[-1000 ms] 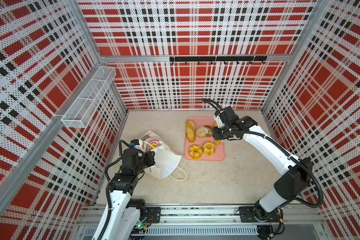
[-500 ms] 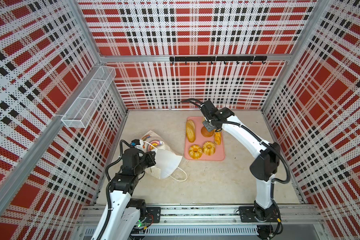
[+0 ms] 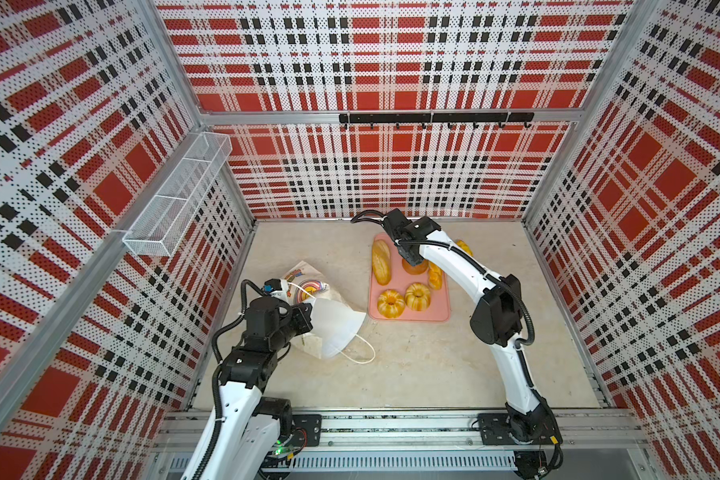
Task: Take the fake bread out of the paper bag
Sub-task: 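Lower the pale bun onto the tray and open the tongs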
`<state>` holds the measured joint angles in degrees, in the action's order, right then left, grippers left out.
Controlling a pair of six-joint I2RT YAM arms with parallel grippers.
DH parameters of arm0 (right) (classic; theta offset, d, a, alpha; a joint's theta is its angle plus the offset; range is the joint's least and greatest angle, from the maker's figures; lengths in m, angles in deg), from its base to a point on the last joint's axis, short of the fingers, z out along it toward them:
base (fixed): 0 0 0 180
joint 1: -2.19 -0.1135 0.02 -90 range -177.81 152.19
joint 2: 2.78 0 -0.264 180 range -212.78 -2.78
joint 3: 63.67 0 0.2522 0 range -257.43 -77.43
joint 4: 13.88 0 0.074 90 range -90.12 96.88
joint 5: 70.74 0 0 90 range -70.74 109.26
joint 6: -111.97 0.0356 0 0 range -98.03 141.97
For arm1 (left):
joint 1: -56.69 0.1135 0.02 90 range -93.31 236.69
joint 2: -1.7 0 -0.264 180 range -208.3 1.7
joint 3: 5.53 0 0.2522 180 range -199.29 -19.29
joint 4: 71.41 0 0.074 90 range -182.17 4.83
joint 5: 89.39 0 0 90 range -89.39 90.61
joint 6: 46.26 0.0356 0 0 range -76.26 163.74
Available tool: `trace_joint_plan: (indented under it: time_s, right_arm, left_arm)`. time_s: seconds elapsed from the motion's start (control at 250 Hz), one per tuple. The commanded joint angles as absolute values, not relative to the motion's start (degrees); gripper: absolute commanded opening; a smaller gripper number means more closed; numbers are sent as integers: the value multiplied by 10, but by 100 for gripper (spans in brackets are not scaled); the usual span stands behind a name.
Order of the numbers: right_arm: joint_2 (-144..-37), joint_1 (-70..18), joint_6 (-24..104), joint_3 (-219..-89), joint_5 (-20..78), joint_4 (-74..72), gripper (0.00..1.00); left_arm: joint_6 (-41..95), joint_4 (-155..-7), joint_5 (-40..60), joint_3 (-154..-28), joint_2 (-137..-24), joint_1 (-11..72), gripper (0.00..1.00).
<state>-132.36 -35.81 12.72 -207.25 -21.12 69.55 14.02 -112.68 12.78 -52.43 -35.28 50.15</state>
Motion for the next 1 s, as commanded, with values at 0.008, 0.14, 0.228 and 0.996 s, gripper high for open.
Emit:
trace_joint_plan:
  time_s: [0.008,0.14,0.228,0.996]
  right_arm:
    - [-1339,-367,129,-2110,-198,689,0]
    - [-1345,-369,156,-2123,-135,681,0]
    - [-1345,-368,176,-2120,-102,670,6]
    - [-1268,-303,312,-2049,127,612,34]
  left_arm:
    - [142,-1125,125,-519,-347,498,0]
    - [141,-1125,124,-520,-347,497,0]
    - [141,-1125,124,-520,-347,496,0]
    - [144,-1125,132,-521,-348,498,0]
